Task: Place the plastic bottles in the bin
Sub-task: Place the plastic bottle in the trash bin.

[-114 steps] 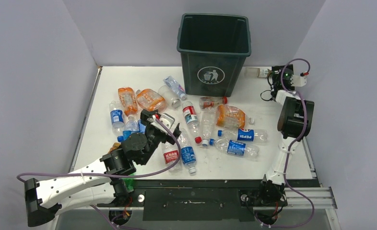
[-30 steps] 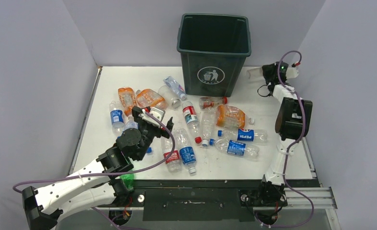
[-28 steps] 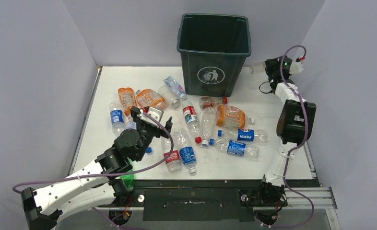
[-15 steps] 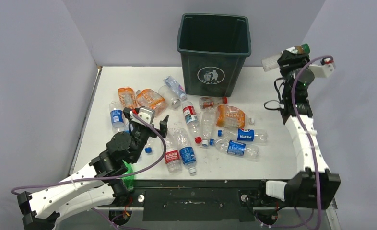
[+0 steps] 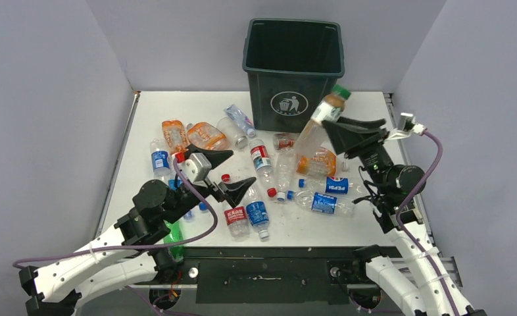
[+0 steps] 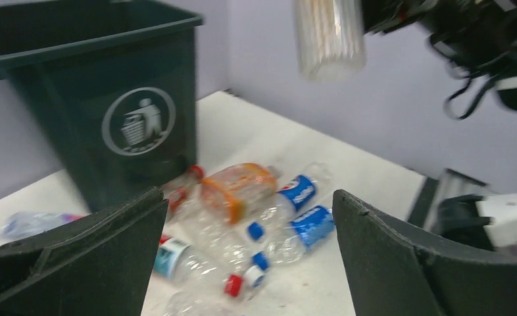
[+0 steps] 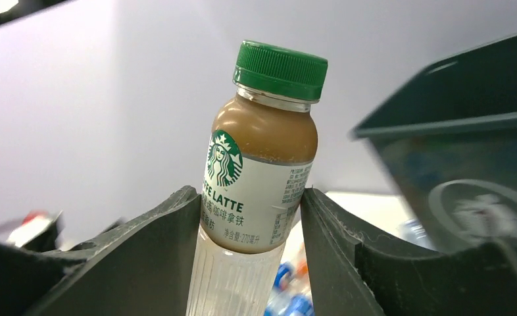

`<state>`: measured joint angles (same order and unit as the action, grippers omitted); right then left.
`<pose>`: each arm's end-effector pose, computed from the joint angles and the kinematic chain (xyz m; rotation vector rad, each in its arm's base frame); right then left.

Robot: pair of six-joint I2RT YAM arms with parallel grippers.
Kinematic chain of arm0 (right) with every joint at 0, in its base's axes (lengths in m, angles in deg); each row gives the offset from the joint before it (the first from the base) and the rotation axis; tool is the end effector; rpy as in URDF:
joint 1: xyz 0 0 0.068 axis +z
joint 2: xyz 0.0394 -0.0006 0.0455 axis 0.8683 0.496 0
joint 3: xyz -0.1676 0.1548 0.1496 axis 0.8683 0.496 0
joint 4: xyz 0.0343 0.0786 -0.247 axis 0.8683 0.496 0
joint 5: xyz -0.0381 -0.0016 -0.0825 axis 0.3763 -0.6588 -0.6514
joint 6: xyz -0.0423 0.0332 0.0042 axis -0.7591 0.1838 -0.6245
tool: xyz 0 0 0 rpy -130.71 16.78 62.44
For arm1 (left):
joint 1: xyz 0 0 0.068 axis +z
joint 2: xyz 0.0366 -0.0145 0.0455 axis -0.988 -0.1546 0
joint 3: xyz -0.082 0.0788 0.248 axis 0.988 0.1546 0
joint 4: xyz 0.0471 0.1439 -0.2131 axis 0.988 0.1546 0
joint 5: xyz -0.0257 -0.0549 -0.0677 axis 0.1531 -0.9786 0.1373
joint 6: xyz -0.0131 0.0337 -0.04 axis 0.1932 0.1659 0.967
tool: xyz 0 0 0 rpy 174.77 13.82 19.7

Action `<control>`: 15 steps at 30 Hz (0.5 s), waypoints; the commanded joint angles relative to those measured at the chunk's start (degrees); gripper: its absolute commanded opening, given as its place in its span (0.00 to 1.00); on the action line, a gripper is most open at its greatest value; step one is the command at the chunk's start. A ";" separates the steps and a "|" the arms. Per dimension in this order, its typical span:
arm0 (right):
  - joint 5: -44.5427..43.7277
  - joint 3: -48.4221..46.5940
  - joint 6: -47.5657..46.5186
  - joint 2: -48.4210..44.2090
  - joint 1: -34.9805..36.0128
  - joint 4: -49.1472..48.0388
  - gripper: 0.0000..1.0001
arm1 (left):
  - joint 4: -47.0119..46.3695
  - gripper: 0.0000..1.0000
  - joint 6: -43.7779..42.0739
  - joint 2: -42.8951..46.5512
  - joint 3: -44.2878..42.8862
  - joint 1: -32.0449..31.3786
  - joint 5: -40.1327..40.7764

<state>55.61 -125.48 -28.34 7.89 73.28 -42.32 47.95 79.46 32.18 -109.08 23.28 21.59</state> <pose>0.1543 0.0488 0.4129 0.0179 1.1723 1.1719 0.0883 -0.1298 0.3782 0.5433 1.3115 -0.7574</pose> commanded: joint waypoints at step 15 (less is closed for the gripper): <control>13.77 10.14 -6.77 -2.82 22.59 -17.74 0.05 | -17.36 0.96 22.34 -12.23 -5.71 0.63 -28.38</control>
<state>70.36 -115.64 -32.47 3.65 91.66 -51.83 38.44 97.49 20.22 -113.14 23.37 -2.81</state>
